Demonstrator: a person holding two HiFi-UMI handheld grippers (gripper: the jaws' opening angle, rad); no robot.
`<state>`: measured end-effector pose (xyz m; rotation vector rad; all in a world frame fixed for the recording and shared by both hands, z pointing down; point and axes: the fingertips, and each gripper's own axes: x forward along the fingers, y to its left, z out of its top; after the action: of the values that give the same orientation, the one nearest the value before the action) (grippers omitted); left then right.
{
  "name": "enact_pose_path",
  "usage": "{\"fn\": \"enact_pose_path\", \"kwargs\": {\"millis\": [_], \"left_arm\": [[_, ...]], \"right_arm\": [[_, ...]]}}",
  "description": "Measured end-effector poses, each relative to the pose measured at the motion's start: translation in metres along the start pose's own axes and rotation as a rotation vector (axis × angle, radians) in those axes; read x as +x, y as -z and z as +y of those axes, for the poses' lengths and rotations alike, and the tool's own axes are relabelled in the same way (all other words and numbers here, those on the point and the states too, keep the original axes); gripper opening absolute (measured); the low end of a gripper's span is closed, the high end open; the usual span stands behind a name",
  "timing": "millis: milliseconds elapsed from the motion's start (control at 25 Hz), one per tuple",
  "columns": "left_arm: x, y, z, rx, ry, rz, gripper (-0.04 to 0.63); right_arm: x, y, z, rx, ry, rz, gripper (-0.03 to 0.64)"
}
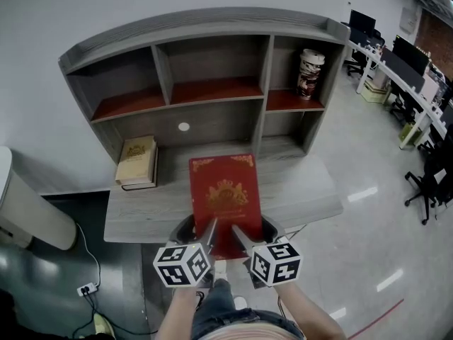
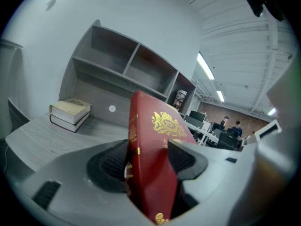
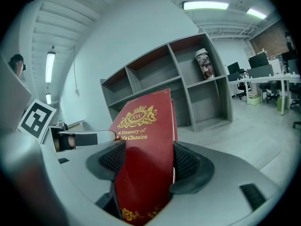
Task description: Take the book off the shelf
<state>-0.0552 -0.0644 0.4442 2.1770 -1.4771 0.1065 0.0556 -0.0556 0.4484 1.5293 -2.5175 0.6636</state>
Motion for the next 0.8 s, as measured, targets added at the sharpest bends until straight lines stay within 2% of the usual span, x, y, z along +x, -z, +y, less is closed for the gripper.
{"fn": "enact_pose_path", "kwargs": {"millis": [400, 800], "left_arm": [[-0.019, 0.008, -0.003, -0.015, -0.007, -0.011, 0.249], [-0.038, 0.011, -0.011, -0.003, -0.014, -0.027, 0.249]], "right_arm": [[-0.015, 0.006, 0.012, -0.041, -0.009, -0.001, 0.302], [-0.032, 0.010, 0.021, -0.036, -0.024, -0.019, 0.302]]}}
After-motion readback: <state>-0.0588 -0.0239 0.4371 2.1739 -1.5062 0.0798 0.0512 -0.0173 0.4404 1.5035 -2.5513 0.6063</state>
